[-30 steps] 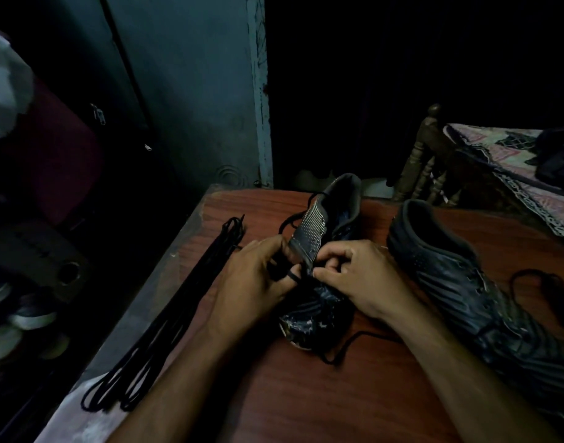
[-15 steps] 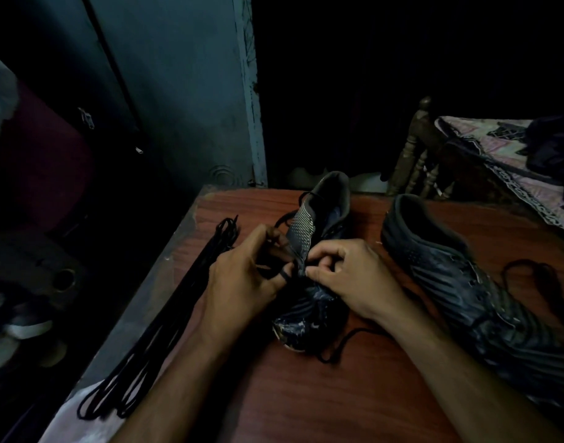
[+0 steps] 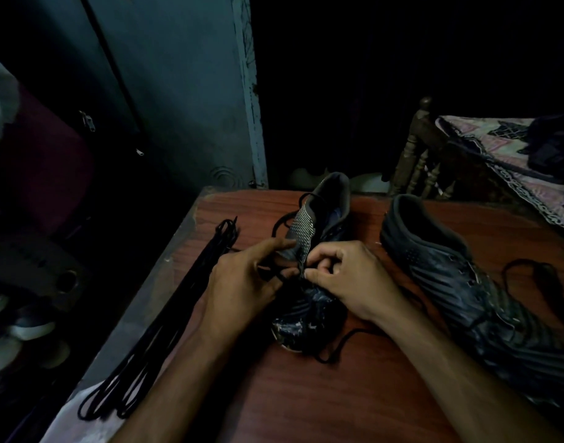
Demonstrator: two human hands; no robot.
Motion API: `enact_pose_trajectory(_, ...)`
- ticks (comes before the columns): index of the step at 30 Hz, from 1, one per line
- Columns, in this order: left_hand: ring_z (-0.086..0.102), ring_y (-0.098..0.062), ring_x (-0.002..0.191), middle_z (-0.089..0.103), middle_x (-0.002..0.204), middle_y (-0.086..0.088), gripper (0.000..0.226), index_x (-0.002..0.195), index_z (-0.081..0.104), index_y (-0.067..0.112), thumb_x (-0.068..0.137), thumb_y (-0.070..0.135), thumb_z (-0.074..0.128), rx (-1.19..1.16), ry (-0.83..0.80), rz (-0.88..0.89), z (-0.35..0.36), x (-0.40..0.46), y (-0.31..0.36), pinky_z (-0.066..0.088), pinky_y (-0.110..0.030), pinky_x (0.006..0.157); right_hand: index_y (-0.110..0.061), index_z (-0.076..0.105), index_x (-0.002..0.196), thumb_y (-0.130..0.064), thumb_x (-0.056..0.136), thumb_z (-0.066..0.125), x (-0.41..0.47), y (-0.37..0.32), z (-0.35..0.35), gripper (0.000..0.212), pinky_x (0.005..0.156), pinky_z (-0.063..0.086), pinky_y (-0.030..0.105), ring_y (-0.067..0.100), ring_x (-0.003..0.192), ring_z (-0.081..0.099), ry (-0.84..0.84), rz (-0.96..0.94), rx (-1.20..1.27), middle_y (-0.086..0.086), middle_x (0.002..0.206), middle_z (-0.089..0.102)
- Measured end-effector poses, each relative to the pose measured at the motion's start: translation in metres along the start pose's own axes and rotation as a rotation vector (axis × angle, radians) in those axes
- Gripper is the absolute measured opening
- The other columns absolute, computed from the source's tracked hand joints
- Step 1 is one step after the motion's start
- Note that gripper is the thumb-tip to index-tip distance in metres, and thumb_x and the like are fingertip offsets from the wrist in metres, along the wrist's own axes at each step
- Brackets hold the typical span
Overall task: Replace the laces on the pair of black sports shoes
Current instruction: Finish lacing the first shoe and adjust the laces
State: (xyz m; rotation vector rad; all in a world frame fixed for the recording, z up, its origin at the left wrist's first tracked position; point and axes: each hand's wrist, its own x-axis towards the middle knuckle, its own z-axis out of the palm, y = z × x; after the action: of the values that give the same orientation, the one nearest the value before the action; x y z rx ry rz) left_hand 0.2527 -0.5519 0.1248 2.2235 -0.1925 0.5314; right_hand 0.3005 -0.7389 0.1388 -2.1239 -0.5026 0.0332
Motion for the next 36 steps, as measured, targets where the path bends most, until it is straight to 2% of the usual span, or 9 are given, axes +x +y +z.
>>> enact_pose_trajectory(5,0.071,0.009,0.086,0.076,0.088,0.024,0.036,0.111,0.077,0.033,0.078,0.023,0.089,-0.014,-0.007,-0.043,-0.001,0.0,0.002,0.063,-0.033,0.079,-0.022,0.067,0.073,-0.012,0.084,0.077,-0.001,0.0,0.0,0.017,0.048,0.031,0.011,0.003,0.04,0.041,-0.002,-0.028,-0.025,-0.006,0.052,0.051)
enact_pose_trajectory(10,0.07,0.009,0.096,0.074,0.099,0.029,0.046,0.114,0.074,0.041,0.079,0.014,0.085,-0.011,-0.042,-0.062,-0.008,0.001,0.007,0.06,-0.034,0.088,-0.018,0.062,0.071,-0.012,0.077,0.075,-0.001,0.0,0.001,0.016,0.049,0.031,0.013,0.005,0.042,0.039,0.019,-0.044,-0.012,0.001,0.054,0.054)
enact_pose_trajectory(13,0.069,0.008,0.1,0.074,0.103,0.028,0.047,0.115,0.073,0.039,0.08,0.008,0.081,-0.007,-0.06,-0.065,-0.008,0.001,0.006,0.06,-0.034,0.091,-0.017,0.059,0.068,-0.013,0.076,0.073,0.0,0.002,0.001,0.017,0.051,0.037,0.023,0.02,0.048,0.047,0.026,-0.066,-0.036,0.008,0.057,0.057)
enact_pose_trajectory(17,0.069,0.008,0.097,0.074,0.099,0.028,0.038,0.114,0.073,0.041,0.085,0.019,0.083,0.03,-0.053,-0.059,-0.007,0.001,0.003,0.06,-0.035,0.086,-0.019,0.065,0.07,-0.013,0.081,0.076,0.0,0.002,0.001,0.017,0.049,0.032,0.011,0.006,0.041,0.044,0.025,-0.063,-0.054,-0.002,0.049,0.051)
enact_pose_trajectory(19,0.07,0.007,0.093,0.073,0.095,0.028,0.033,0.11,0.072,0.042,0.086,0.023,0.083,0.029,-0.056,-0.059,-0.006,0.001,0.005,0.06,-0.035,0.081,-0.021,0.067,0.071,-0.014,0.082,0.078,0.0,0.001,0.0,0.018,0.051,0.034,0.011,0.005,0.041,0.046,0.039,-0.064,-0.061,-0.009,0.047,0.048)
enact_pose_trajectory(23,0.07,0.005,0.088,0.073,0.091,0.027,0.032,0.109,0.072,0.04,0.086,0.022,0.083,0.043,-0.047,-0.06,-0.006,0.001,0.009,0.06,-0.034,0.078,-0.026,0.071,0.083,-0.015,0.082,0.081,-0.001,0.0,0.001,0.016,0.05,0.033,0.01,0.003,0.043,0.047,0.05,-0.075,-0.034,-0.01,0.049,0.047)
enact_pose_trajectory(28,0.069,0.007,0.087,0.072,0.091,0.029,0.033,0.113,0.069,0.042,0.086,0.025,0.08,0.097,-0.051,-0.061,-0.006,0.001,0.01,0.058,-0.028,0.076,-0.032,0.075,0.089,-0.021,0.08,0.084,0.0,0.002,0.008,0.017,0.051,0.035,0.013,0.002,0.048,0.051,0.104,-0.048,-0.047,-0.011,0.054,0.054)
enact_pose_trajectory(32,0.066,0.009,0.091,0.069,0.094,0.031,0.037,0.118,0.065,0.044,0.087,0.028,0.078,0.135,-0.086,-0.047,-0.006,0.003,0.013,0.051,-0.021,0.076,-0.035,0.069,0.075,-0.026,0.081,0.079,0.0,0.001,0.009,0.014,0.056,0.042,0.023,0.002,0.054,0.052,0.1,-0.072,-0.153,-0.011,0.056,0.052)
enact_pose_trajectory(36,0.066,0.008,0.095,0.069,0.098,0.03,0.038,0.117,0.067,0.044,0.085,0.028,0.079,0.146,-0.082,-0.039,-0.006,0.003,0.013,0.056,-0.032,0.081,-0.028,0.063,0.071,-0.024,0.08,0.076,-0.002,-0.002,0.004,0.016,0.054,0.044,0.026,0.004,0.051,0.052,0.066,-0.064,-0.167,-0.007,0.054,0.053)
